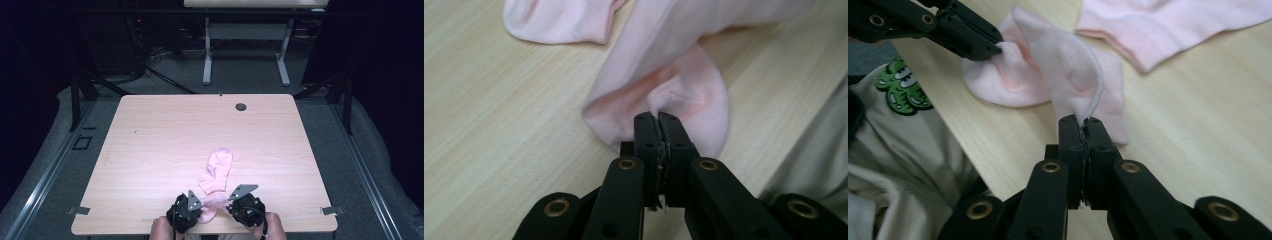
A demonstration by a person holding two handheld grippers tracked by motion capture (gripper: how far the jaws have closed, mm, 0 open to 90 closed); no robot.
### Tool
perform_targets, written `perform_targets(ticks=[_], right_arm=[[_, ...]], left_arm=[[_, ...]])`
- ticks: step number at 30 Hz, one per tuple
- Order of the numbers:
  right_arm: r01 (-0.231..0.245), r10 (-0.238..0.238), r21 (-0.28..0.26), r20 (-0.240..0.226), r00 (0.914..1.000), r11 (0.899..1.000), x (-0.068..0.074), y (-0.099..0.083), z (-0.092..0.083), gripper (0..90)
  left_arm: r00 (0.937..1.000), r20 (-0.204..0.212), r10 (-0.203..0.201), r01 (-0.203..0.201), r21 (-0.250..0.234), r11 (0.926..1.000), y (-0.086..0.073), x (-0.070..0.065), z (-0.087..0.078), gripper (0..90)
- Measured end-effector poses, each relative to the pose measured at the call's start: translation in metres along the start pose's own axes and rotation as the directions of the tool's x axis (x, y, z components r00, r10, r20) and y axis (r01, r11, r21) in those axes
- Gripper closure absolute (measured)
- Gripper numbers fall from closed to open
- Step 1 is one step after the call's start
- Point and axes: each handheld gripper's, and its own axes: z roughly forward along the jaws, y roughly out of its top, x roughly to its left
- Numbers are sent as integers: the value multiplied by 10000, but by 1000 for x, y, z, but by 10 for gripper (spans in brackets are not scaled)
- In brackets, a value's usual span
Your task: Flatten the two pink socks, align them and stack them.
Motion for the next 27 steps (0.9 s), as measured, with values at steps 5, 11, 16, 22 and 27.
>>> perform_targets(ticks=[5, 11, 16, 22, 27], right_arm=[[431, -415, -252, 620, 9972, 9988, -8, -3, -16, 882], [917, -897, -180, 934, 9916, 9956, -15, -9, -14, 866], [388, -393, 259, 188, 9991, 9989, -25, -18, -4, 661], [-250, 254, 81, -503, 9984, 9997, -33, -16, -14, 516], [304, -297, 146, -478, 9984, 9994, -19, -2, -16, 526]], left_arm=[[9918, -1002, 788, -770, 211, 9968, 2, 7, -1, 881], [9912, -822, 1042, -1020, 303, 9943, 5, 6, 1, 849], [9995, 134, -269, 271, -214, 9994, -2, 18, -9, 526], [9824, 1119, -1497, 1553, -431, 9869, -9, 41, -14, 399], [9689, 1752, -1749, 1804, -164, 9834, -6, 47, -2, 463]])
